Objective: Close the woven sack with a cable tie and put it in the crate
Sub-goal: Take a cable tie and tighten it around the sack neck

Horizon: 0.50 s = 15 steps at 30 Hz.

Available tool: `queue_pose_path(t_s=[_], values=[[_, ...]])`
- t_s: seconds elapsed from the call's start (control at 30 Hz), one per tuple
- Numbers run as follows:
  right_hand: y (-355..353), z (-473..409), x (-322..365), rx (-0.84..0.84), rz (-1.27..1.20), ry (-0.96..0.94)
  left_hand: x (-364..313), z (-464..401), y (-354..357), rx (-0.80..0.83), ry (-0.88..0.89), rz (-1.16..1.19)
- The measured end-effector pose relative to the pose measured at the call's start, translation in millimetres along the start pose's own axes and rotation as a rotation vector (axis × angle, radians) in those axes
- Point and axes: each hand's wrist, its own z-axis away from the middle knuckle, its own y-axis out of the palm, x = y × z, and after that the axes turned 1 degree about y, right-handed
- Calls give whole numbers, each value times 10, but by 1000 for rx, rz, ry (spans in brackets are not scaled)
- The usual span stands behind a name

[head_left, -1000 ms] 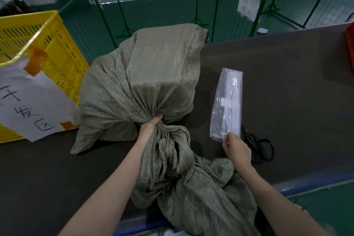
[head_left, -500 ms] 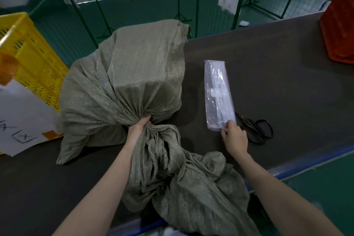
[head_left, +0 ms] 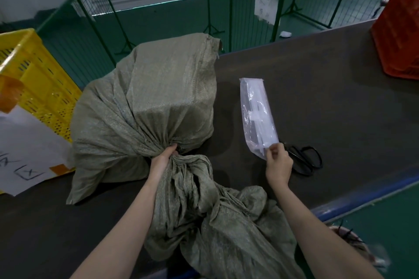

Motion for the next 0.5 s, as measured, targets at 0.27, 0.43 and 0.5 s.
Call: queue_pose_path(t_s=[0.27, 0.43, 0.5], values=[[12, -25, -85, 79, 129, -13, -23, 36, 37, -15, -4, -8], [105, -99, -89, 99, 292, -60, -4, 5, 19, -22, -28, 12], [135, -109, -74, 104, 348, -59, 12, -13, 0, -18, -28, 20]])
